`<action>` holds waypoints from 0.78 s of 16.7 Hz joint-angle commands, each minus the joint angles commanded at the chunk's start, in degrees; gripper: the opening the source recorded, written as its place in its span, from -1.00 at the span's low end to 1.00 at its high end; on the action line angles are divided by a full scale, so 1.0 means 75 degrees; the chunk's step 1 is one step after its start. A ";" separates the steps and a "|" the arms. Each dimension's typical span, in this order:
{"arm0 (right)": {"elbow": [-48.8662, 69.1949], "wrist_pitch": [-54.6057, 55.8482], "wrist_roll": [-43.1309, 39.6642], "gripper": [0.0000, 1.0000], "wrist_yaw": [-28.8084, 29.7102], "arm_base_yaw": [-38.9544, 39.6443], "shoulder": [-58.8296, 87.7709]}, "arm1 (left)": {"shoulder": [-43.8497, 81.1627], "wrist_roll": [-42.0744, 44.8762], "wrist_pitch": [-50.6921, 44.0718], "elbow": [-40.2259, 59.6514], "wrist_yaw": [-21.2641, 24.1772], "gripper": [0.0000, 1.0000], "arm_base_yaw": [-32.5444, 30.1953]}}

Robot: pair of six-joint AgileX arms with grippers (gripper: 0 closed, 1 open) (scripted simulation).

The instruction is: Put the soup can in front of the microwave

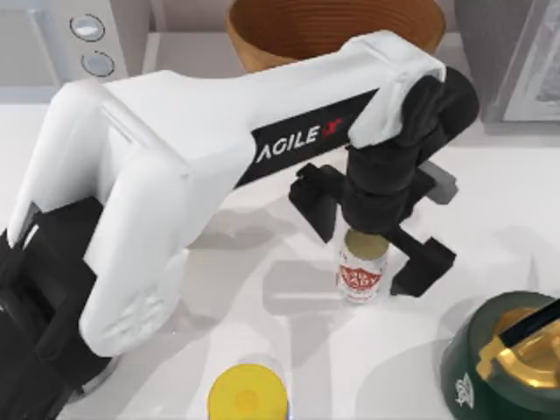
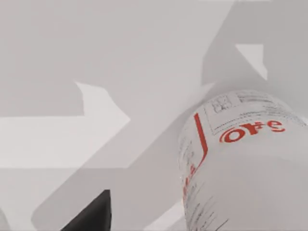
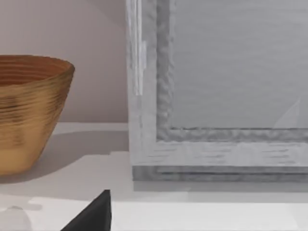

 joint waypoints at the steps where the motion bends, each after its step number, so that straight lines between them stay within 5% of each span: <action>1: 0.0000 0.0000 0.0000 1.00 0.0000 0.0000 0.0000 | 0.0000 0.0000 0.0000 0.0000 0.0000 1.00 0.0000; 2: 0.0000 0.0000 0.0000 1.00 0.0000 0.0000 0.0000 | 0.0000 0.0000 0.0000 0.0000 0.0000 1.00 0.0000; 13: 0.0000 0.0000 0.0000 1.00 0.0000 0.0000 0.0000 | 0.0000 0.0000 0.0000 0.0000 0.0000 -0.66 0.0000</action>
